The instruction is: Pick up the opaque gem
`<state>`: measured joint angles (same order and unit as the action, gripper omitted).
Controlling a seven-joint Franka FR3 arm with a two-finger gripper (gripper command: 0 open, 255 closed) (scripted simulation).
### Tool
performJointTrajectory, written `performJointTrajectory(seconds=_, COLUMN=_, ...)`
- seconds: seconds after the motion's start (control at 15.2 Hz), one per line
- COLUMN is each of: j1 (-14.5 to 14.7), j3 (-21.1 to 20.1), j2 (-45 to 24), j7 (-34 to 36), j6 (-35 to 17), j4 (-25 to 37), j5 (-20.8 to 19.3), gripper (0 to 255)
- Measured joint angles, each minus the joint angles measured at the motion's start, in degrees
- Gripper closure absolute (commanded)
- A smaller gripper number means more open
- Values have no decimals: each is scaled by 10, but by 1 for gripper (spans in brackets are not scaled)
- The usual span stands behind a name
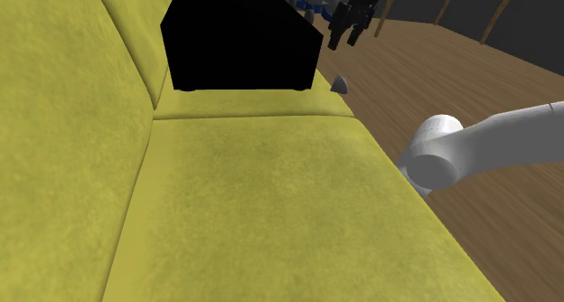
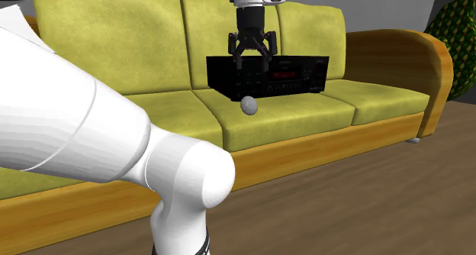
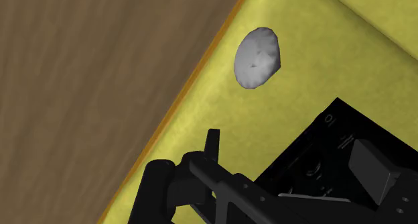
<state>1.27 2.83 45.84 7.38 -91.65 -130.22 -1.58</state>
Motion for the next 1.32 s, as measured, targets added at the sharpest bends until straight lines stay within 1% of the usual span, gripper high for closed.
performJointTrajectory(seconds=0.07, j1=0, j3=0, j2=0, j7=0, j6=0, j4=0, j5=0, gripper=0)
performJointTrajectory(seconds=0.13, j1=5, j3=9, j2=-2, j7=-13, j6=0, j4=-5, j5=5, gripper=0)
performJointTrajectory(seconds=0.46, j1=43, j3=97, j2=-26, j7=-142, j6=10, j4=-52, j5=40, gripper=0)
performJointTrajectory(seconds=0.53, j1=47, j3=106, j2=-27, j7=-157, j6=5, j4=-65, j5=43, gripper=0)
performJointTrajectory(seconds=0.73, j1=49, j3=118, j2=-30, j7=-175, j6=-9, j4=-84, j5=44, gripper=0)
performJointTrajectory(seconds=0.99, j1=47, j3=121, j2=-27, j7=-182, j6=-37, j4=-117, j5=42, gripper=0)
performJointTrajectory(seconds=1.06, j1=47, j3=122, j2=-27, j7=-182, j6=-40, j4=-120, j5=41, gripper=255)
performJointTrajectory(seconds=1.12, j1=46, j3=122, j2=-26, j7=-182, j6=-41, j4=-120, j5=38, gripper=255)
performJointTrajectory(seconds=1.19, j1=46, j3=122, j2=-26, j7=-182, j6=-43, j4=-119, j5=24, gripper=255)
performJointTrajectory(seconds=1.32, j1=45, j3=122, j2=-23, j7=-182, j6=-44, j4=-121, j5=28, gripper=255)
